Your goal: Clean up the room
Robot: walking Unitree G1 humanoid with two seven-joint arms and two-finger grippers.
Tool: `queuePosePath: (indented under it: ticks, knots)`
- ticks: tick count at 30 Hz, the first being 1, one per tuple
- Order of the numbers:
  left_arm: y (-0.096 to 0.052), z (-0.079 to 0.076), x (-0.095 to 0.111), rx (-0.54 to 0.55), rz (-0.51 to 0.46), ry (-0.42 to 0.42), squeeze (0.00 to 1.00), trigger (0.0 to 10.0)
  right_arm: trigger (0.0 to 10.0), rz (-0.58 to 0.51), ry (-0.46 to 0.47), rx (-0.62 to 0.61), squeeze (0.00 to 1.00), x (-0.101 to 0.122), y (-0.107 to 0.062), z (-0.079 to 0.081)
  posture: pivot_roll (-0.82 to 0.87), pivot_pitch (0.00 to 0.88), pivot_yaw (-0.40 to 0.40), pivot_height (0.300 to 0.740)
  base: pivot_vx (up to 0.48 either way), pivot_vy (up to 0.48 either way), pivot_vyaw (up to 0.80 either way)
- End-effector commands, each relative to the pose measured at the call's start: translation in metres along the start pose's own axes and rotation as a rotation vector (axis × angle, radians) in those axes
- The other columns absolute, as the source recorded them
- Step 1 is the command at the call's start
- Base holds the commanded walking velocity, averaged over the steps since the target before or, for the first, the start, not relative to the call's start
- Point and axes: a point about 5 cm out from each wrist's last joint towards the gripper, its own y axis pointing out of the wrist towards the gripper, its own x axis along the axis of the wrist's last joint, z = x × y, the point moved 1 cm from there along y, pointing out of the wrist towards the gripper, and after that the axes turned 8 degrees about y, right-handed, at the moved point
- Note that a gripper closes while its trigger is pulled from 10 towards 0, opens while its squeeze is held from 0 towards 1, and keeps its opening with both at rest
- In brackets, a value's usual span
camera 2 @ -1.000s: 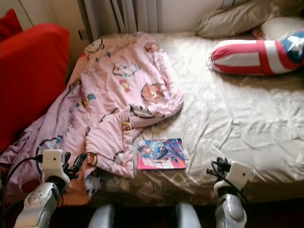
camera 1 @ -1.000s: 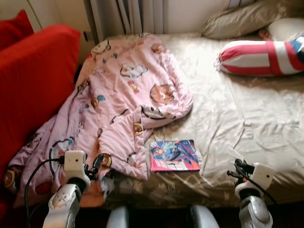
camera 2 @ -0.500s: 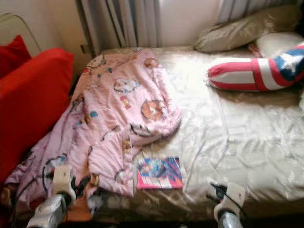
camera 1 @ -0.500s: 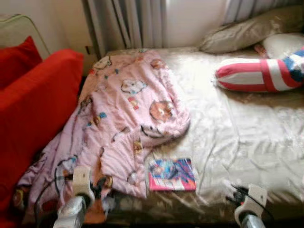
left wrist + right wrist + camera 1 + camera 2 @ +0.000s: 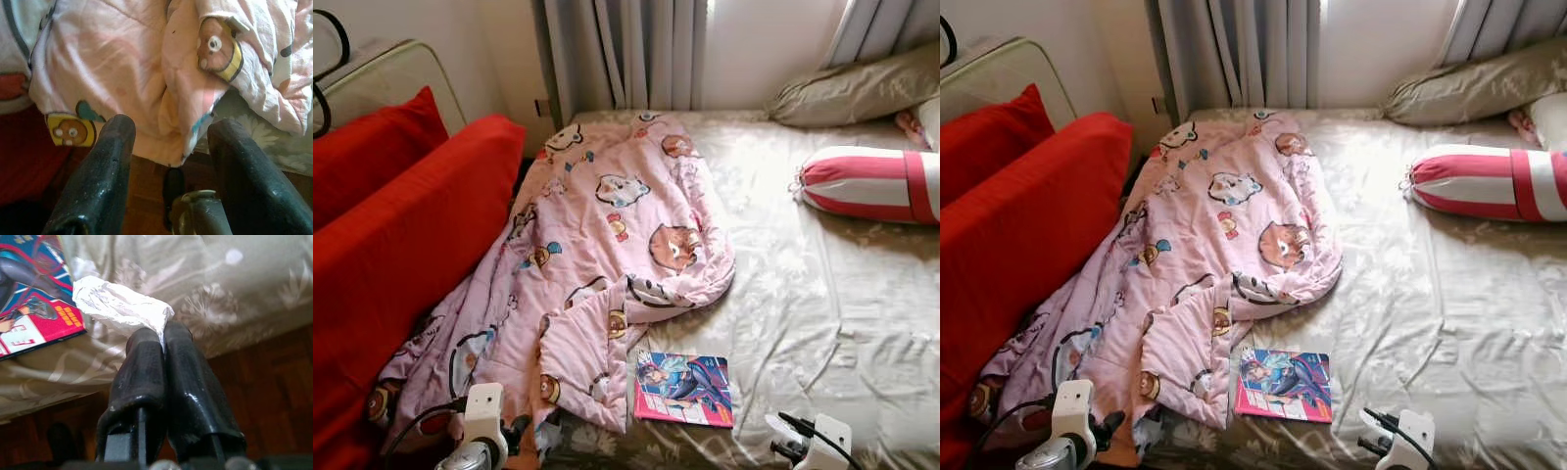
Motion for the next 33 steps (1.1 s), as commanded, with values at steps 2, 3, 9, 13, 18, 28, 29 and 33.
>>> queuePosePath:
  ticks: [2,3,9,13,18,28,29,33]
  knots:
    - [-0.006,0.009,-0.019,0.022,0.057,0.011,0.0,10.0,10.0,0.012,-0.014,0.016,0.0,-0.005,-0.001,0.005,0.02,0.0,0.049,0.74,0.0,0.0,0.79]
    - [-0.006,0.009,-0.019,0.022,0.057,0.011,0.0,10.0,10.0,0.012,-0.014,0.016,0.0,-0.005,-0.001,0.005,0.02,0.0,0.049,0.74,0.0,0.0,0.79]
    - [-0.011,0.014,-0.031,0.044,0.099,0.016,0.0,10.0,10.0,0.027,-0.03,0.013,0.0,-0.008,-0.001,0.007,0.01,0.0,0.054,0.74,0.0,0.0,0.8]
    - [-0.011,0.011,-0.034,0.045,0.111,0.012,0.0,10.0,10.0,0.031,-0.023,0.009,0.0,-0.009,-0.001,0.008,0.01,0.0,0.054,0.74,0.0,0.0,0.8]
    - [-0.012,0.008,-0.04,0.049,0.13,0.0,0.0,10.0,10.0,0.037,-0.03,0.014,0.0,-0.009,-0.001,0.009,0.02,0.0,0.051,0.74,0.0,0.0,0.8]
    - [-0.013,0.005,-0.045,0.061,0.145,-0.014,0.0,10.0,10.0,0.038,-0.043,0.027,0.0,-0.008,0.0,0.009,0.02,0.0,0.045,0.74,0.0,0.0,0.8]
    - [-0.013,0.004,-0.045,0.061,0.146,-0.016,0.0,10.0,10.0,0.039,-0.044,0.027,0.0,-0.008,0.0,0.009,0.02,0.0,0.044,0.74,0.0,0.0,0.8]
    - [-0.013,0.003,-0.046,0.06,0.145,-0.023,0.0,10.0,10.0,0.037,-0.036,0.023,0.0,-0.008,-0.001,0.007,0.02,0.0,0.042,0.74,0.0,0.0,0.8]
